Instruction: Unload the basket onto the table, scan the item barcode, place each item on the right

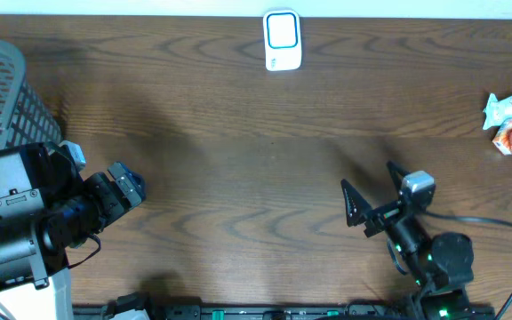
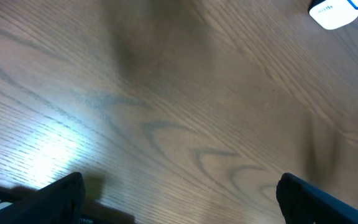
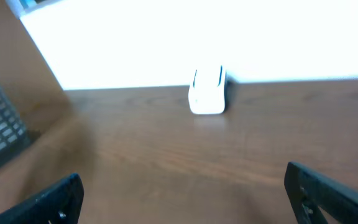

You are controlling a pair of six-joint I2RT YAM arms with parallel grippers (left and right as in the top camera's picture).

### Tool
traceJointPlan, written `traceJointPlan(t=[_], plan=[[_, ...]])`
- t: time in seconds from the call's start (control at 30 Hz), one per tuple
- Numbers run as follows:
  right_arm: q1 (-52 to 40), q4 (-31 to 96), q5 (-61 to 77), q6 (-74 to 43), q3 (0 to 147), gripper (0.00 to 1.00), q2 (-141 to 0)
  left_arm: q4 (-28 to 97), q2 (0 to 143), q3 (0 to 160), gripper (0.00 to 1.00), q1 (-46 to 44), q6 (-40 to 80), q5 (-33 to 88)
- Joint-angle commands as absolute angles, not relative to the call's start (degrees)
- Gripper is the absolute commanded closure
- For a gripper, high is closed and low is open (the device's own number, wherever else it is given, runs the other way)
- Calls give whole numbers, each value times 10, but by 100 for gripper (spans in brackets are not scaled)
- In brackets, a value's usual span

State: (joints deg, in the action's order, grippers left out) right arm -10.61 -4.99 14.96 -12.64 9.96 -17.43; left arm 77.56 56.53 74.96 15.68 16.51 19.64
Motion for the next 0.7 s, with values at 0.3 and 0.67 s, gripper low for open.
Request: traceJointPlan(t=[0.3,0.67], plan=[[-78,-116,74,-101,6,1,-42,776,565,752,2,157,166,203],[-40,-88,77,-85,3,1,-3,776,565,752,2,157,166,203]])
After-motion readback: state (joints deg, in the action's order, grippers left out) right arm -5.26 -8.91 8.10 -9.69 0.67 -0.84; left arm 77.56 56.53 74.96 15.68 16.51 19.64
